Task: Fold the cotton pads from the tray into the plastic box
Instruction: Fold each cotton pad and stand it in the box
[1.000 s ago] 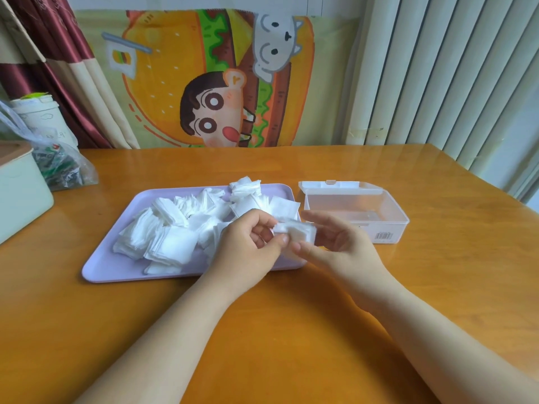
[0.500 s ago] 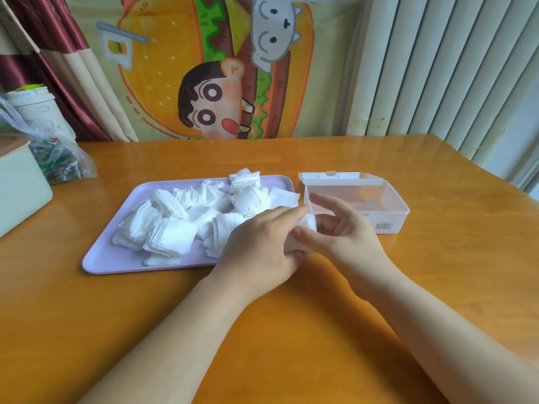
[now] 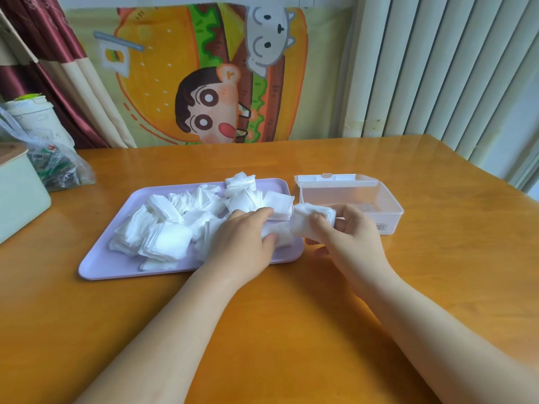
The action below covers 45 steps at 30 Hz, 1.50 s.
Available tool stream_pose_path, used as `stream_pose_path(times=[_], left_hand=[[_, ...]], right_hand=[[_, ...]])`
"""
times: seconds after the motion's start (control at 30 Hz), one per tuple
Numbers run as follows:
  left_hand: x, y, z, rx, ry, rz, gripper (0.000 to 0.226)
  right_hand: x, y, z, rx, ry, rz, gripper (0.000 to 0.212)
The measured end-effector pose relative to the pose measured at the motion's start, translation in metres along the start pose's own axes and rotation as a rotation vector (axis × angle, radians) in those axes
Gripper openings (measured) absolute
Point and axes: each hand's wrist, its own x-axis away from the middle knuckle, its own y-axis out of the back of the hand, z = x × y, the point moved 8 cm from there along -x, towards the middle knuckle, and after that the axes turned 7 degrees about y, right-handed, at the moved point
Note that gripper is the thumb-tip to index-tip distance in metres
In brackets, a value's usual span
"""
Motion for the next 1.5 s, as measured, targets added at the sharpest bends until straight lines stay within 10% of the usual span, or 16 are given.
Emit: stream_pose_path(times=[0.33,0.5,0.63,0.97,1.5], left_hand=[[-0.006,-0.017,0.020,0.218,0.107,0.131,0.031],[0.006,0.006,0.013,0.642,0.118,0.034,0.021],[0.013,0.003,-0.001,0.956,0.060,0.281,0.034],[0.013,-0.008,0.014,1.010,0.230,0.257,0.052],[0.019,-0.006,-0.001,1.082,0.125,0.369,0.021]], right_hand=[[-0.003,0.001,-0.009,0.028,0.027,-0.006,0.012],[-0.003,-0.001,-0.009,-0.006,0.032,0.010,0.008],[0.000,-0.011,-0.003,-0.125,-0.015,0.120,0.016],[0.001,-0.012,-0.001,-0.136,-0.002,0.136,0.016],[0.002,-0.018,0.002,-0.188,0.022,0.262,0.027]])
